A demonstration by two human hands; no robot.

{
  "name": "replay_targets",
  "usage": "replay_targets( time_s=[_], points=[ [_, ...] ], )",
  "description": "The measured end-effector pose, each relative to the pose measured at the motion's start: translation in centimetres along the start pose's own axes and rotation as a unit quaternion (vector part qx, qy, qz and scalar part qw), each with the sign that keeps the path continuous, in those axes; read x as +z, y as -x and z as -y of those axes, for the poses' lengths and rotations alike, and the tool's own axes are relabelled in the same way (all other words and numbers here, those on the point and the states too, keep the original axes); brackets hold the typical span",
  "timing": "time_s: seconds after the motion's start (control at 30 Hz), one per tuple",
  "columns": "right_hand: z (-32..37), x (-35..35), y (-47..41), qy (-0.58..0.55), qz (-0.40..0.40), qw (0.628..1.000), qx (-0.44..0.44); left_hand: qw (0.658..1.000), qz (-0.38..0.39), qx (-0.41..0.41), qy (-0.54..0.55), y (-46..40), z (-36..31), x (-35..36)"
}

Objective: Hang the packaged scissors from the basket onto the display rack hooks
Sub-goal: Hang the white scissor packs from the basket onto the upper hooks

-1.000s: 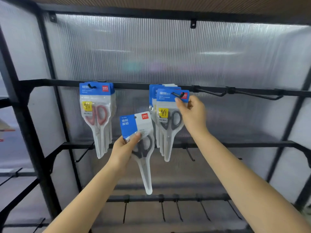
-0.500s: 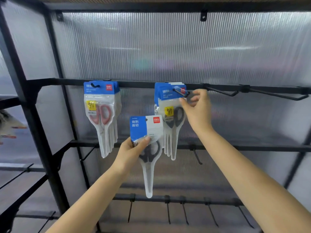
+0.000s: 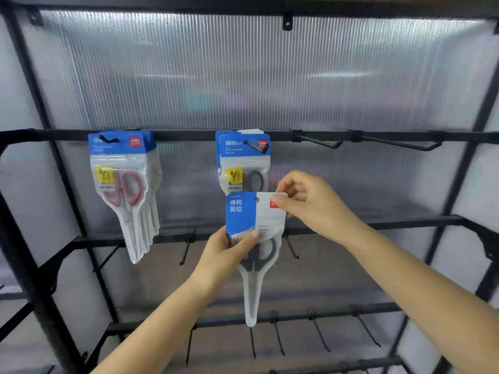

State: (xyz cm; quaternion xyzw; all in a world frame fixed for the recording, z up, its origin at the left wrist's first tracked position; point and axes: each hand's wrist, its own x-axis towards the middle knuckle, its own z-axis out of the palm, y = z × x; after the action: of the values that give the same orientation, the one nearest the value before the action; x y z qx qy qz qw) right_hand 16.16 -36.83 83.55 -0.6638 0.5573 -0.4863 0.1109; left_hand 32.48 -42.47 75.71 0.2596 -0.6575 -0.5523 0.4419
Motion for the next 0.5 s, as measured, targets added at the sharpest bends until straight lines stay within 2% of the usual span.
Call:
replay_targets(
  time_s=[0.13, 0.27, 0.5],
  points=[
    [0.9, -0.4, 0.4, 0.06, 0.017, 0.997, -0.036, 1.0, 0.022, -0.01, 0.008, 0.0, 0.1, 0.0],
    [2.3, -1.3, 0.0, 0.063, -0.011, 0.995, -0.08, 0.999, 0.014, -0.014, 0.046, 0.0, 0.2, -0.7],
    [4.6, -3.0, -1.3, -0.014, -0.047, 0.992, -0.114, 0.996, 0.007, 0.033, 0.084, 0.4, -1.7, -0.4]
  ],
)
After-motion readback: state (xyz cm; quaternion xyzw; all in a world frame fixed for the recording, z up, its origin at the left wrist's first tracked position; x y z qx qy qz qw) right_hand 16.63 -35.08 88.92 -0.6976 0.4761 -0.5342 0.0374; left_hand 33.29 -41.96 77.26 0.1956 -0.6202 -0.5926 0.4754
